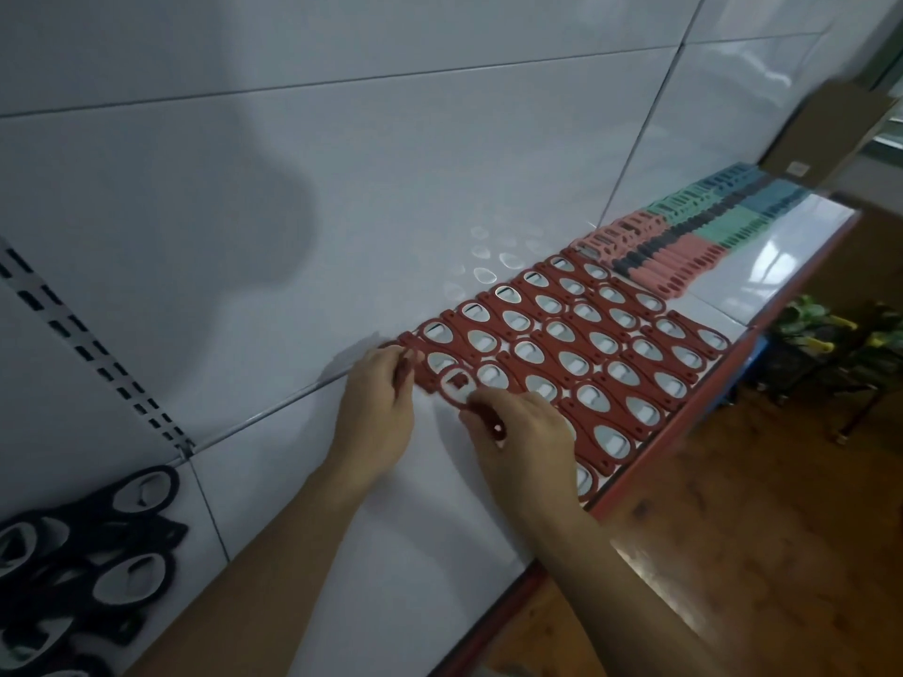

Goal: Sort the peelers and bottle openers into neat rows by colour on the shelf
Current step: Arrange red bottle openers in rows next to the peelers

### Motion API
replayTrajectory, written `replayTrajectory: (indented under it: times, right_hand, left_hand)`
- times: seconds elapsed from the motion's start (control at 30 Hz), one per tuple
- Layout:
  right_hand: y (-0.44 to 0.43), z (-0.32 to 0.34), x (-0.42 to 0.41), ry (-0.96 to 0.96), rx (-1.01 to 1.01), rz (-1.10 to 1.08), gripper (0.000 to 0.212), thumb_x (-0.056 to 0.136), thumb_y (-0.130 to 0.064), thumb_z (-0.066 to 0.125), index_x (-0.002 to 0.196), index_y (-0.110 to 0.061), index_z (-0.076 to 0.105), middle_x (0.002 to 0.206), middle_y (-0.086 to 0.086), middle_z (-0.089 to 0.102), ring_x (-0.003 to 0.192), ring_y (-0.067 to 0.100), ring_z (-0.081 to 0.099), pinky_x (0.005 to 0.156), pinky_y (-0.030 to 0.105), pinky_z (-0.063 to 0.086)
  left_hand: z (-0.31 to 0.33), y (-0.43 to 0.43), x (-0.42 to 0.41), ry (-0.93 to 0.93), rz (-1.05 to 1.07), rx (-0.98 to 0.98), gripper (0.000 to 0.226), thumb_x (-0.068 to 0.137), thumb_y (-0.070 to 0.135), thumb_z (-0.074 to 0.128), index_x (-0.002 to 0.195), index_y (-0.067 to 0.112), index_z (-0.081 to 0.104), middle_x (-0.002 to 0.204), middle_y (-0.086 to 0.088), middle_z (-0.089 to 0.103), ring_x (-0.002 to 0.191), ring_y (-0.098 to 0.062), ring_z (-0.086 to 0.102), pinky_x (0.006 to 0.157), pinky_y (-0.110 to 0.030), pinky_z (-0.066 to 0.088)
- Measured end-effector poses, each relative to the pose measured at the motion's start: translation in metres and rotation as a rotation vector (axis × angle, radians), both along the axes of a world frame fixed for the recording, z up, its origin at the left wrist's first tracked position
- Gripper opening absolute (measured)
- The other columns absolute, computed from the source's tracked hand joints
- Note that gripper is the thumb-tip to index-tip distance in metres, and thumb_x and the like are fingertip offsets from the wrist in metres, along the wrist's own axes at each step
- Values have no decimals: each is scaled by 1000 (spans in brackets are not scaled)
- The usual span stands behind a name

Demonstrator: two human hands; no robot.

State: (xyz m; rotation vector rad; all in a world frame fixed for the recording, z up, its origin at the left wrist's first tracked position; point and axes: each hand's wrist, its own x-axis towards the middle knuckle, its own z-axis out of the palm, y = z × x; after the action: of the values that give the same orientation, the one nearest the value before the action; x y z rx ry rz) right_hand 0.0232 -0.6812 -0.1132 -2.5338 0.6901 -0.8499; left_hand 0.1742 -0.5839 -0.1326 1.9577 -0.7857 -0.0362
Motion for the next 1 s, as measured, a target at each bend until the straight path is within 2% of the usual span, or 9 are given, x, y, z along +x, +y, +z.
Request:
replayTrajectory:
  times: [0.1,0.2,0.33,0.53,0.67,0.83,0.9,0.93,1.0]
  right_hand:
    - [1,-8,2,17,-121,33,14,88,-22,78,102,-23,80,94,-10,77,80,11,58,69,27,50]
    - [-1,-10,1,56,-161,67,14,90,-22,75,102,-22,80,90,-9,77,74,13,56,64,29,48]
    - [1,-13,-1,109,-160,85,18,95,-29,67,104,-22,80,91,-4,71,79,14,57,67,32,51]
    - [-2,-15,2,144,-158,17,14,94,-25,69,100,-24,81,81,-7,66,76,12,51,65,31,48]
    - [-5,-15,3,136,-138,0,12,93,-24,71,98,-23,81,80,-6,67,74,12,50,66,25,39]
    - [-6,-17,6,114,-91,25,13,93,-24,71,102,-22,80,85,-6,68,78,12,52,69,34,51]
    - [-5,-14,5,77,-36,21,16,94,-27,70,107,-22,78,93,-7,70,83,10,55,76,34,53]
    - [-4,-11,4,38,2,19,17,94,-28,70,109,-22,76,98,-8,71,87,8,56,79,32,54]
    - [-1,-7,2,-45,111,29,17,95,-29,69,110,-23,73,101,-10,69,89,6,59,82,31,56]
  left_hand:
    - [-8,-1,0,-180,-47,187,17,97,11,59,112,7,67,120,-10,63,111,-35,57,96,-50,49]
    - [-5,0,-3,-213,-43,254,22,94,11,63,115,9,68,124,-6,62,114,-33,55,95,-52,50]
    - [-1,-1,-5,-243,-54,348,26,91,11,65,117,13,67,127,1,60,116,-29,51,93,-52,50]
    - [2,0,-6,-211,-45,340,25,93,14,65,118,12,68,127,1,61,118,-29,52,95,-52,49]
    - [1,0,-5,-207,-42,329,23,95,15,65,117,12,69,126,0,62,118,-29,52,95,-53,50]
    - [-2,0,-7,-224,-7,271,20,97,18,63,116,13,69,122,-2,65,114,-28,57,94,-52,51]
    - [7,1,-12,-105,40,26,21,102,23,56,114,14,70,116,-2,67,108,-20,63,92,-42,55]
    - [16,1,-16,40,60,-119,24,105,27,53,113,16,72,113,-1,70,105,-14,67,89,-34,56]
    - [36,0,-24,445,63,-336,32,108,31,46,106,20,76,104,2,77,94,-8,72,74,-23,58]
